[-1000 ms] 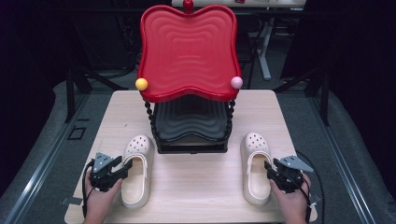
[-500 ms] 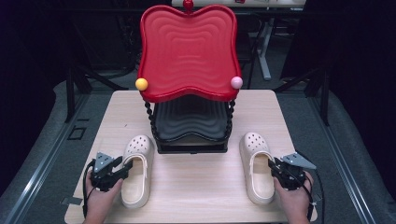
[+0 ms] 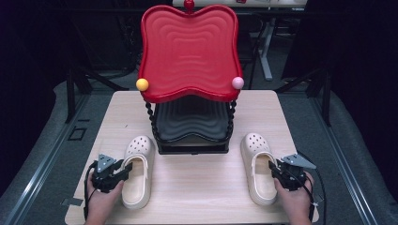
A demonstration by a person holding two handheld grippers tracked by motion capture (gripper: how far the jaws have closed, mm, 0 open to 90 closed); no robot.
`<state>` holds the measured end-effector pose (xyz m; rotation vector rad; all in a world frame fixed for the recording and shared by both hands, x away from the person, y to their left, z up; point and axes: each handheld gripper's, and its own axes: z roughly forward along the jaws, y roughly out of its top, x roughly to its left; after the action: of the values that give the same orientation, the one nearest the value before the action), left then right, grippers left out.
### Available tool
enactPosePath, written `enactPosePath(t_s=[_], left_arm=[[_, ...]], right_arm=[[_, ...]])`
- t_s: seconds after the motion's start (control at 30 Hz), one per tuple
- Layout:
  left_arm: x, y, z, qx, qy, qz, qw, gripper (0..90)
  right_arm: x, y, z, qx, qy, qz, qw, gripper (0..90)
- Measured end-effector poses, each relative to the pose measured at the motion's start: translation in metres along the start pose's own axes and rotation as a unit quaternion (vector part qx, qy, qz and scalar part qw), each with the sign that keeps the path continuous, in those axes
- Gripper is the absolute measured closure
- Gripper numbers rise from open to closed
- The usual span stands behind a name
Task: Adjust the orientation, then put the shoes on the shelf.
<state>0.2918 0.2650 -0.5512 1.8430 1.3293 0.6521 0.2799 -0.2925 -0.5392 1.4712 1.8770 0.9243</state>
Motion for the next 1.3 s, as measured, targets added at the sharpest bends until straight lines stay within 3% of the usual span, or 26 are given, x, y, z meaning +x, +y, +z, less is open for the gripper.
enactPosePath(t_s=[0.23,0.47,0.9,1.3], left_arm=[[-0.001,0.001,0.001,0.005,0.012,-0.001,0.9999,63.2],[-0.006,0.003,0.001,0.004,0.050,0.014,0.9987,73.4],[-0.006,0.006,0.000,0.004,0.056,0.010,0.9984,75.1],[-0.003,0.006,-0.010,-0.010,0.051,-0.016,0.9985,75.3]], right_arm=[[0.002,0.003,0.000,0.004,-0.001,0.003,1.0000,73.6],[0.003,0.004,-0.002,0.012,0.007,0.020,0.9997,73.9],[0.008,0.004,-0.005,0.006,0.007,0.026,0.9996,75.0],[0.013,0.005,-0.012,-0.013,0.010,0.034,0.9993,75.9]])
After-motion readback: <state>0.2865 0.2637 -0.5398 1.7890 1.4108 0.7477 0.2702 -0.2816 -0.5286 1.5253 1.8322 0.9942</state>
